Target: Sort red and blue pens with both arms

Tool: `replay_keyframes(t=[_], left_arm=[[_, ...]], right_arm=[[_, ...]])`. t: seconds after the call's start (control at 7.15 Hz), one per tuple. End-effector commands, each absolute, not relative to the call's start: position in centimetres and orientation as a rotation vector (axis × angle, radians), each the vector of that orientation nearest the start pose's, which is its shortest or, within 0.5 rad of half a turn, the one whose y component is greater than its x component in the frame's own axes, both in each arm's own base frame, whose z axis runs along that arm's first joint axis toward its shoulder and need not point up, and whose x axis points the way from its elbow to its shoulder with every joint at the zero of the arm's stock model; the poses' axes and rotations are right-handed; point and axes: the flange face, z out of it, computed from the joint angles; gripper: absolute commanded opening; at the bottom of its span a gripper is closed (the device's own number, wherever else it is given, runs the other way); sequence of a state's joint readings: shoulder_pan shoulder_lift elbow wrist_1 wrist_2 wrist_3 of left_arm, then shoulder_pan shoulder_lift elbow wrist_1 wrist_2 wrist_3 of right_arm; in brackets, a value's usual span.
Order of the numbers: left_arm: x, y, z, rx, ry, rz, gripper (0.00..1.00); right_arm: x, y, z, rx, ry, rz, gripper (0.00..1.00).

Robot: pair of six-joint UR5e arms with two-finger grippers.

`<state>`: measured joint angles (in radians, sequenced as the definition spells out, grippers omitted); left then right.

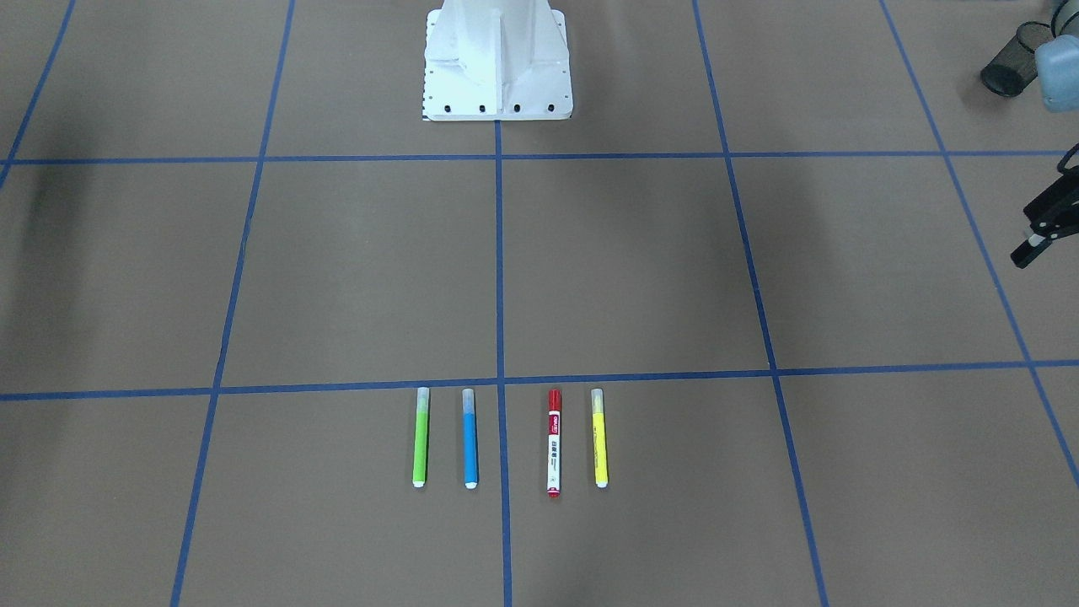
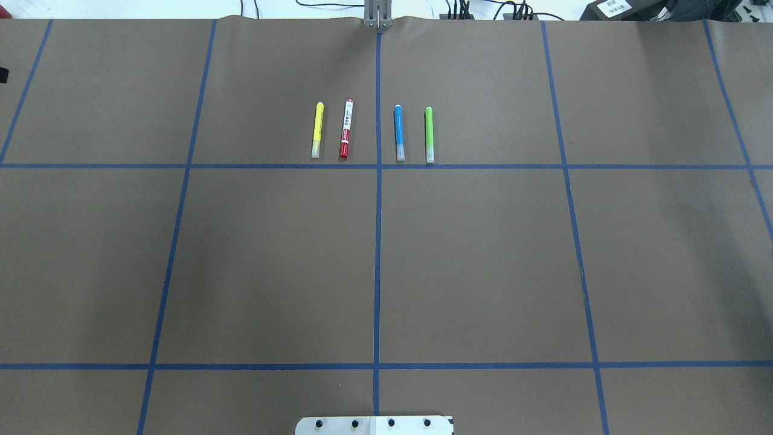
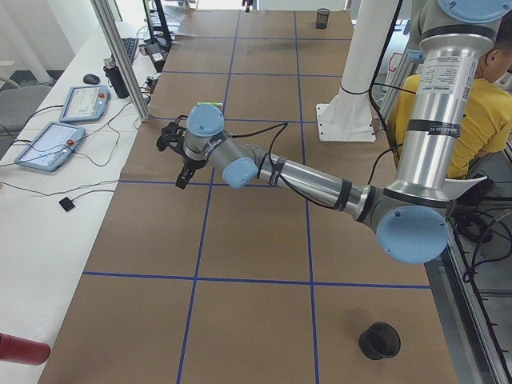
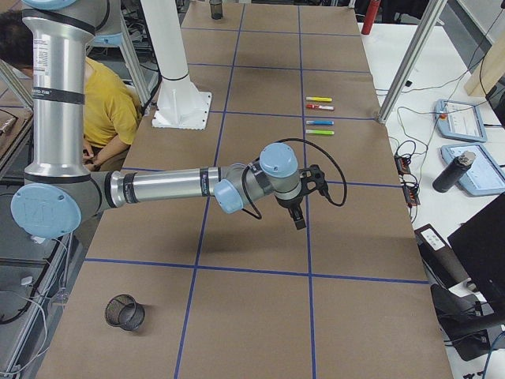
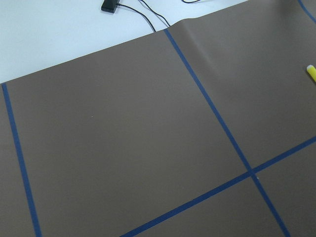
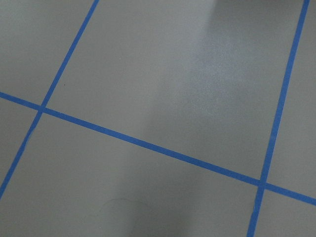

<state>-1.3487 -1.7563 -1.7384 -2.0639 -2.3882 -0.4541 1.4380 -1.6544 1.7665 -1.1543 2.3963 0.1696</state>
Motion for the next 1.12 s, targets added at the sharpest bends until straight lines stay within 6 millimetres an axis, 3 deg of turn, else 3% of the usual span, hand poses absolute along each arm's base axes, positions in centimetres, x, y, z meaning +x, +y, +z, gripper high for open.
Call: replay_keyframes(t=[0.0, 0.28, 0.42, 0.56, 0.7, 0.84, 0.98], left_arm=[[15.1, -57.9, 34.6, 0.423, 1.058, 0.159, 0.98], [21.7, -58.4, 30.9, 0.403, 1.031, 0.123, 0.99], [26.5, -58.3, 27.3, 0.331, 1.006, 0.160, 0.99], [29.5, -58.3, 24.3, 0.284, 0.963, 0.173, 0.99], [33.1, -59.2, 23.0, 0.273, 0.934, 0.183, 1.00], [36.1, -61.0, 22.5, 0.238, 0.921, 0.191, 1.00], [39.4, -63.3, 20.7, 0.208, 0.910, 0.193, 1.00]], right_arm=[[-0.6, -47.9, 55.0, 0.365, -0.874, -0.180, 1.00], [-0.6, -47.8, 55.2, 0.362, -0.873, -0.179, 1.00], [-0.6, -47.7, 55.2, 0.360, -0.874, -0.179, 1.00], [-0.6, -47.8, 55.3, 0.360, -0.871, -0.179, 1.00], [-0.6, -47.8, 55.3, 0.361, -0.869, -0.178, 1.00], [-0.6, -47.8, 55.4, 0.359, -0.869, -0.178, 1.00], [-0.6, -47.6, 55.5, 0.356, -0.869, -0.176, 1.00]])
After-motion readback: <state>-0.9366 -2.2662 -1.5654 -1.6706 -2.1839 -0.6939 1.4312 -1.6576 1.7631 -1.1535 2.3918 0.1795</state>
